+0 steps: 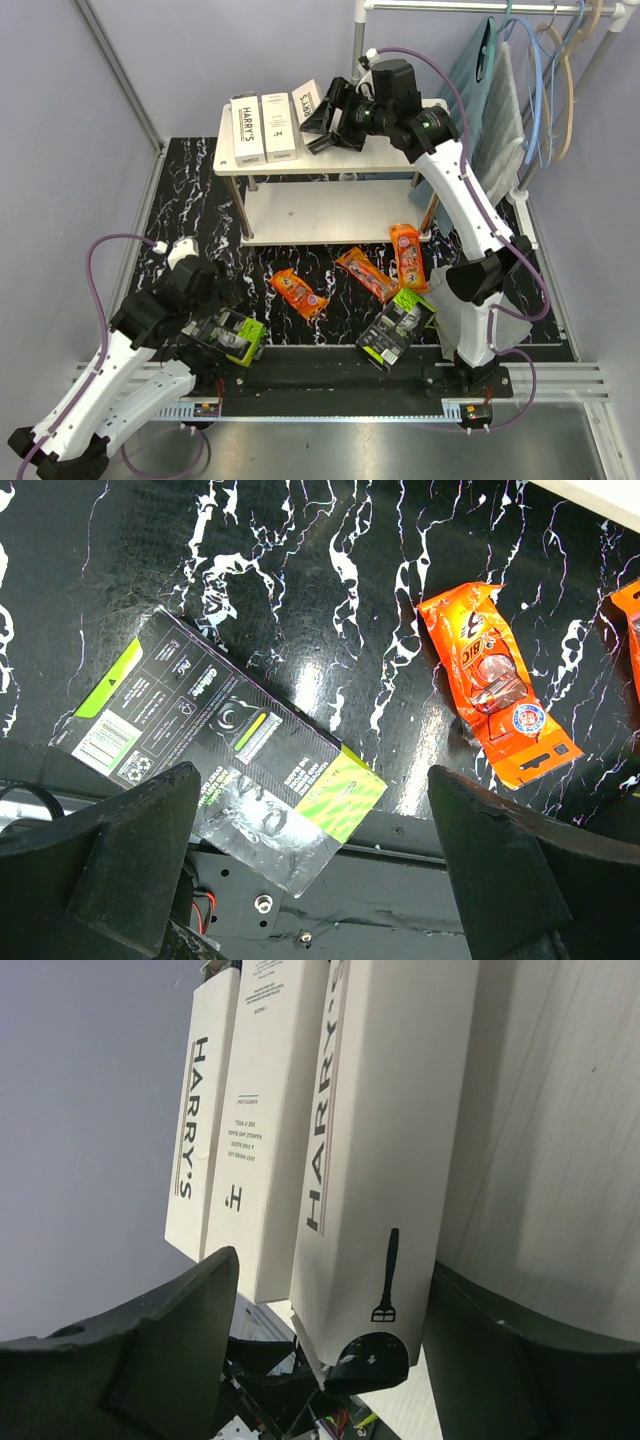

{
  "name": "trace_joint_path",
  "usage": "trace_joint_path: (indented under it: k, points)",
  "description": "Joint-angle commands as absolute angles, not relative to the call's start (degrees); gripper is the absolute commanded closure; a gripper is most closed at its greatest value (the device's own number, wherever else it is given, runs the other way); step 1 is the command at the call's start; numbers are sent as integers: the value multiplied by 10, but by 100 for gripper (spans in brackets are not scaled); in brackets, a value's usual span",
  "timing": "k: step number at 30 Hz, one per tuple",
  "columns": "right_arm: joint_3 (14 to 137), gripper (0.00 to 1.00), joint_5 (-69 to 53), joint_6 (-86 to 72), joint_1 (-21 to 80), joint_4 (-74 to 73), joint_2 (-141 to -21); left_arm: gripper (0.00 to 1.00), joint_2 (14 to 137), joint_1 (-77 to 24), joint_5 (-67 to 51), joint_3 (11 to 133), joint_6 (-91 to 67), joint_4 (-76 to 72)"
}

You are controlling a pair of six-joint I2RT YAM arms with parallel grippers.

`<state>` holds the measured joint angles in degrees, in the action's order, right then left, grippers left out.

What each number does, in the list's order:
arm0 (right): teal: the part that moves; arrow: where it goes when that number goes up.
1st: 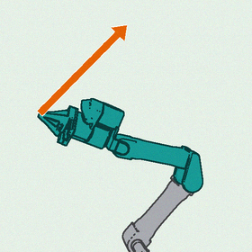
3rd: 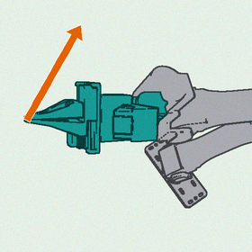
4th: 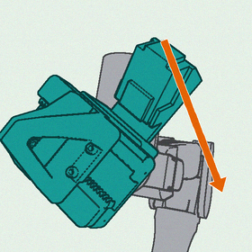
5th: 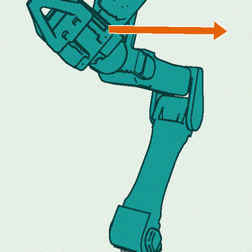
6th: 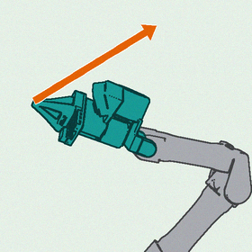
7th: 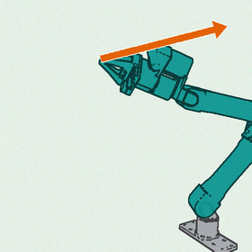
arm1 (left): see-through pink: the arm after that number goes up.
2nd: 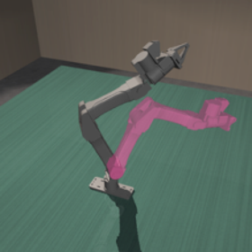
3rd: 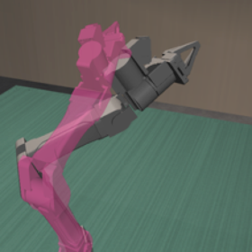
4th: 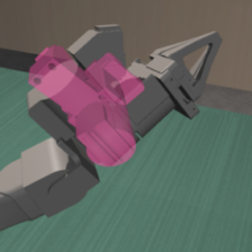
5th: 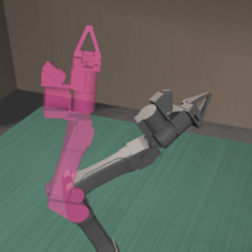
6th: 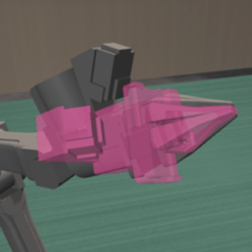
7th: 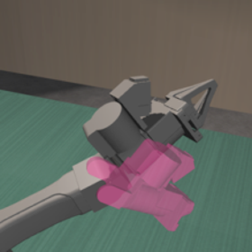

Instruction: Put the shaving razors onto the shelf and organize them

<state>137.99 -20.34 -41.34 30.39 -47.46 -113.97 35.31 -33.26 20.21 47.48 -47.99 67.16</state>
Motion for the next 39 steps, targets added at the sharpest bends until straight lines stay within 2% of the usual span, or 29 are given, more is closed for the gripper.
trace_joint_path:
  k: [1,7,13,16,27,33,39]
  points:
    - [1368,18,-188,-396,301,-486,-1107,1,350,-331,202,477,-474,653]
    - [1365,5,-106,-374,301,-535,-1080,1,349,-332,202,477,-474,652]
    - [1366,5,-69,-361,301,-547,-1085,1,350,-331,202,476,-474,652]
    - [1376,11,-62,-361,301,-547,-1102,1,350,-332,202,477,-475,653]
    - [1444,17,-53,-361,302,-538,-1179,1,355,-332,200,477,-470,651]
    - [1450,36,-76,-374,301,-526,-1197,1,356,-331,196,477,-468,649]
    - [1413,47,-115,-387,302,-512,-1184,1,353,-331,197,477,-468,649]
